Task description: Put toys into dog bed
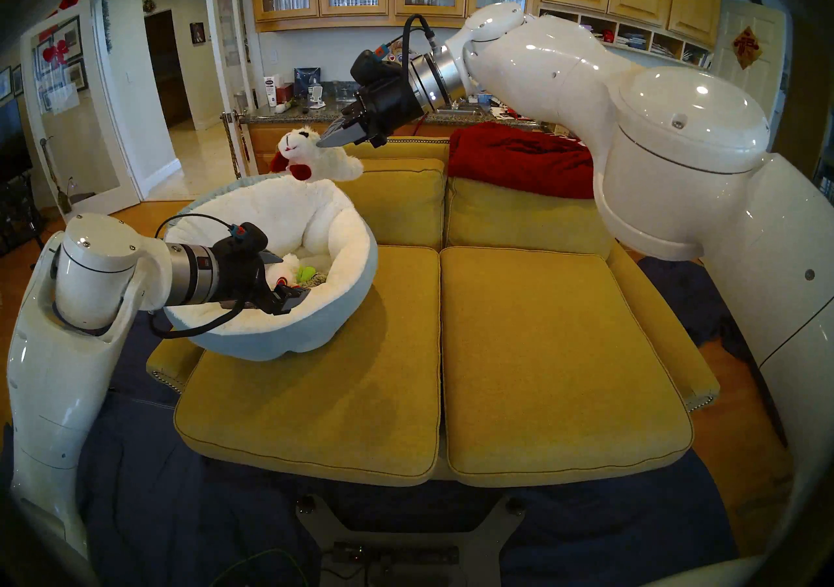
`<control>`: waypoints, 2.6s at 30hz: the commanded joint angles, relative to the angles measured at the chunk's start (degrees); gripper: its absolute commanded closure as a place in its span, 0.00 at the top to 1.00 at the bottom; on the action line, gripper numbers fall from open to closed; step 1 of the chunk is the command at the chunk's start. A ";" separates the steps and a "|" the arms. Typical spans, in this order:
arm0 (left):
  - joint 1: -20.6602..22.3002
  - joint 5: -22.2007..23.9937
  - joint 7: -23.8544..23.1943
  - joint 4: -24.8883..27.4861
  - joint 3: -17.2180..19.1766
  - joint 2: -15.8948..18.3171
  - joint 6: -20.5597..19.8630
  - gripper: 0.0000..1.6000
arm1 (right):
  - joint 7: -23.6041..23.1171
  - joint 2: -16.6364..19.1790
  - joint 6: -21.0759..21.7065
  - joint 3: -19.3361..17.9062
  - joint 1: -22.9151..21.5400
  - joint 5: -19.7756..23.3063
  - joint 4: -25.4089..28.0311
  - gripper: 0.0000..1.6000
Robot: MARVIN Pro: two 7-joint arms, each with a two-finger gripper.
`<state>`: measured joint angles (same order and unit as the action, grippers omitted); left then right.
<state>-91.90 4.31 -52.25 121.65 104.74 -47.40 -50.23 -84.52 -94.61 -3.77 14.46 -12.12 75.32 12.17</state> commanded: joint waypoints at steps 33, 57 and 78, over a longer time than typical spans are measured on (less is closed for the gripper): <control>-1.80 2.86 0.41 1.74 5.68 -1.51 -1.91 1.00 | 3.25 5.03 10.53 3.23 -5.49 -3.07 23.42 0.00; -2.85 3.56 -0.65 1.97 7.30 -2.05 -0.30 1.00 | 25.21 10.65 17.90 1.68 -5.04 -4.16 44.29 0.00; -3.04 3.36 -1.30 1.89 7.61 -2.23 0.23 1.00 | 39.58 21.24 19.75 0.95 -7.06 -3.83 49.66 0.00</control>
<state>-96.01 7.58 -53.75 122.72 111.34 -49.81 -50.52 -46.49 -79.30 16.89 17.32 -16.05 71.02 63.32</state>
